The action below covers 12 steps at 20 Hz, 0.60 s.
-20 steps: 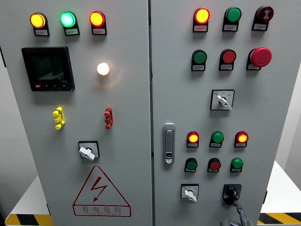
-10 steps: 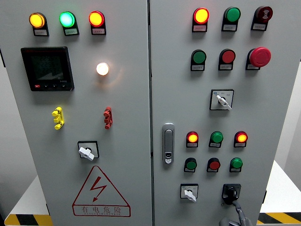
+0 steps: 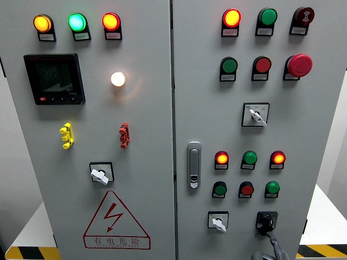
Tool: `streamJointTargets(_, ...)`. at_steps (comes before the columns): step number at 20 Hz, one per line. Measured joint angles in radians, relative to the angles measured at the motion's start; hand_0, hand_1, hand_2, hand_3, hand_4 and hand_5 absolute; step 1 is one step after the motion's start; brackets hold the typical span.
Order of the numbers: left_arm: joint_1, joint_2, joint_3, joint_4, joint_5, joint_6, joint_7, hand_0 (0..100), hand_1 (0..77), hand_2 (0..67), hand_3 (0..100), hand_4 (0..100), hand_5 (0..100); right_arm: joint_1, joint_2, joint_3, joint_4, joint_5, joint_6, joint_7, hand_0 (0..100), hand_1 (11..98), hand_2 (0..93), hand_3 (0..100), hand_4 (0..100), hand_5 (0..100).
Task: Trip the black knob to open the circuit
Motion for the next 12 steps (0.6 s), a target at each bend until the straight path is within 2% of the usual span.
streamJointTargets(12,0.0,0.0,0.0,0.0,0.0,0.0,0.0,0,3.0,13.0,21,7,1,0.007,0.0002,-0.001,0.004,0.0,0.002,-0.002,100,63.4,15.8,100,100,100)
